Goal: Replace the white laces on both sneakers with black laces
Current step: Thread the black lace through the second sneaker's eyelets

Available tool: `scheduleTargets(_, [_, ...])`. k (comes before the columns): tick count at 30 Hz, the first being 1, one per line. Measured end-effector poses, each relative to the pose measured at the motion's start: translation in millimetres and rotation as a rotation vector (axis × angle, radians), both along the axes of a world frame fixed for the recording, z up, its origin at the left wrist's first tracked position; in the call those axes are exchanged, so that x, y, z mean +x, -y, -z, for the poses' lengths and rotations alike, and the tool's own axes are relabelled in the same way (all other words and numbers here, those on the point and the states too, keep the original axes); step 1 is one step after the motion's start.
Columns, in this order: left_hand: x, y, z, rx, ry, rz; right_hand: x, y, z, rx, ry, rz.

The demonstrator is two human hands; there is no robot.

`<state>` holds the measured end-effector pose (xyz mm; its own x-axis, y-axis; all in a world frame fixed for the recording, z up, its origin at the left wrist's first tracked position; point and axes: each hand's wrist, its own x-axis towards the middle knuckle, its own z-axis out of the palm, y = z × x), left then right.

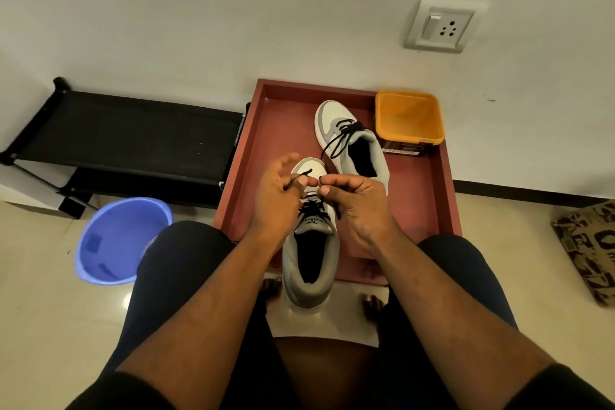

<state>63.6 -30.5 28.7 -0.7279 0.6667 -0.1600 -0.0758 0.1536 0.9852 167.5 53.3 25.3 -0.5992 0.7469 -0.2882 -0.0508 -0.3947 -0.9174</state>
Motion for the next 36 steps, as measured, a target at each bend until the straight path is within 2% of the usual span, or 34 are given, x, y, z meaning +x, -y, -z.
scheduleTargets(4, [-2,1,5,-0.044,-0.009,0.010,1,-4,-6,0.135,0.049,-0.026])
scheduleTargets(10, [0,0,7,-0.082,-0.070,0.047,4,-8,-9,0.080,0.065,-0.149])
scheduleTargets(18, [-2,7,5,-0.091,-0.065,0.128,5,-7,2,0.171,0.124,-0.102])
scheduleTargets(23, [5,4,6,-0.083,-0.175,0.072,3,-4,9,0.264,0.151,-0.088])
scheduleTargets(31, [4,-6,18,-0.103,-0.253,-0.043,0,5,15,0.606,0.262,-0.052])
scheduleTargets(36, [6,-2,13,-0.068,-0.511,0.013,-4,8,19,1.094,0.343,-0.107])
